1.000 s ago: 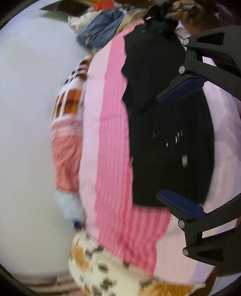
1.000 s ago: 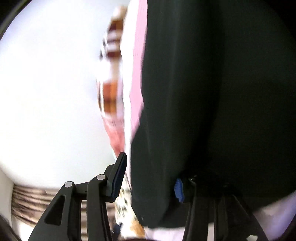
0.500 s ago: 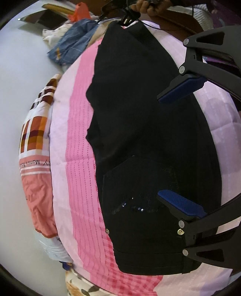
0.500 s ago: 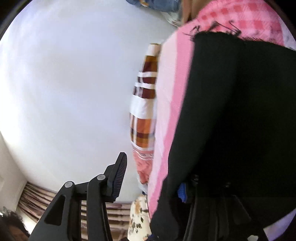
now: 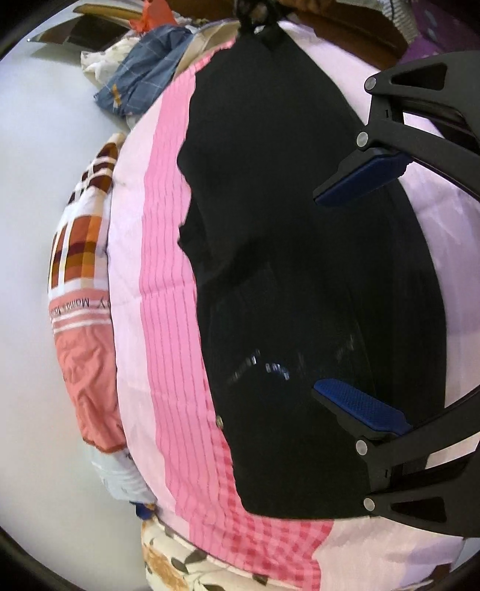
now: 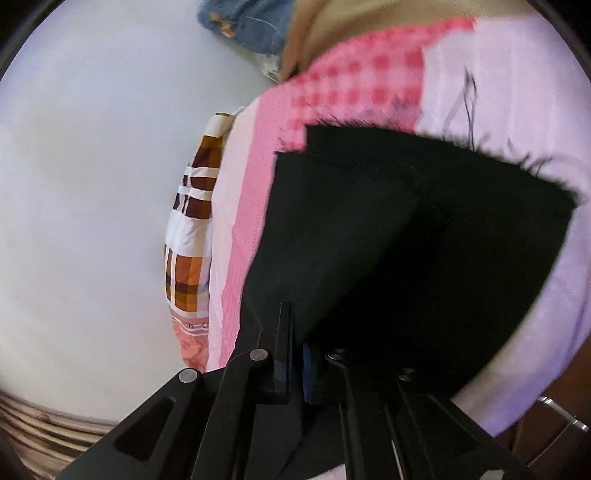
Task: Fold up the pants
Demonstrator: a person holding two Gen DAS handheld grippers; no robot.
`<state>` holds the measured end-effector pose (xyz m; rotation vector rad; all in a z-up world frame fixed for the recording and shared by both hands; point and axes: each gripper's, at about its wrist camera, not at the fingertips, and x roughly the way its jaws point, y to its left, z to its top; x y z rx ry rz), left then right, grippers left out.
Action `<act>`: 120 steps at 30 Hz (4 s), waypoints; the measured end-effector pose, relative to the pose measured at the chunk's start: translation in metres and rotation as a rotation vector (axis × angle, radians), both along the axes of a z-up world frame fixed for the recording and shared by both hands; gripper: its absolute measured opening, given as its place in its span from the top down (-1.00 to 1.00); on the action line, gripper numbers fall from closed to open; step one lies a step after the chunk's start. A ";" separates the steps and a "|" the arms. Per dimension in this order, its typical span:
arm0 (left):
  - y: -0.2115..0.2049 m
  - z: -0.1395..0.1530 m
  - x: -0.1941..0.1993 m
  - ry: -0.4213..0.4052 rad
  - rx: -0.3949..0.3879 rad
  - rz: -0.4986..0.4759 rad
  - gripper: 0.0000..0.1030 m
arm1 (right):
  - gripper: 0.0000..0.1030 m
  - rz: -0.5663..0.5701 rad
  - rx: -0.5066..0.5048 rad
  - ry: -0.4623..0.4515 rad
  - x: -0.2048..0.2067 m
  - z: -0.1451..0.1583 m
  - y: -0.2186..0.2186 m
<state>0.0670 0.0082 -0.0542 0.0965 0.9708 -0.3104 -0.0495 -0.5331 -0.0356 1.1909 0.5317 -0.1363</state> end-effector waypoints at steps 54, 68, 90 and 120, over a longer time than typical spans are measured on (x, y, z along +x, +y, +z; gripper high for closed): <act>0.234 -0.012 -0.068 0.051 -0.279 0.591 -0.82 | 0.18 1.281 -0.576 0.129 0.107 -0.021 0.411; 0.114 0.024 -0.020 -0.065 -0.126 0.220 -0.82 | 0.19 0.942 -0.558 -0.029 0.190 0.050 0.290; 0.152 -0.046 0.014 0.075 -0.192 0.400 -0.83 | 0.56 1.500 -0.899 0.049 0.296 0.003 0.400; 0.150 -0.029 0.013 -0.016 -0.157 0.456 -0.97 | 0.78 1.320 -0.793 -0.092 0.280 0.017 0.379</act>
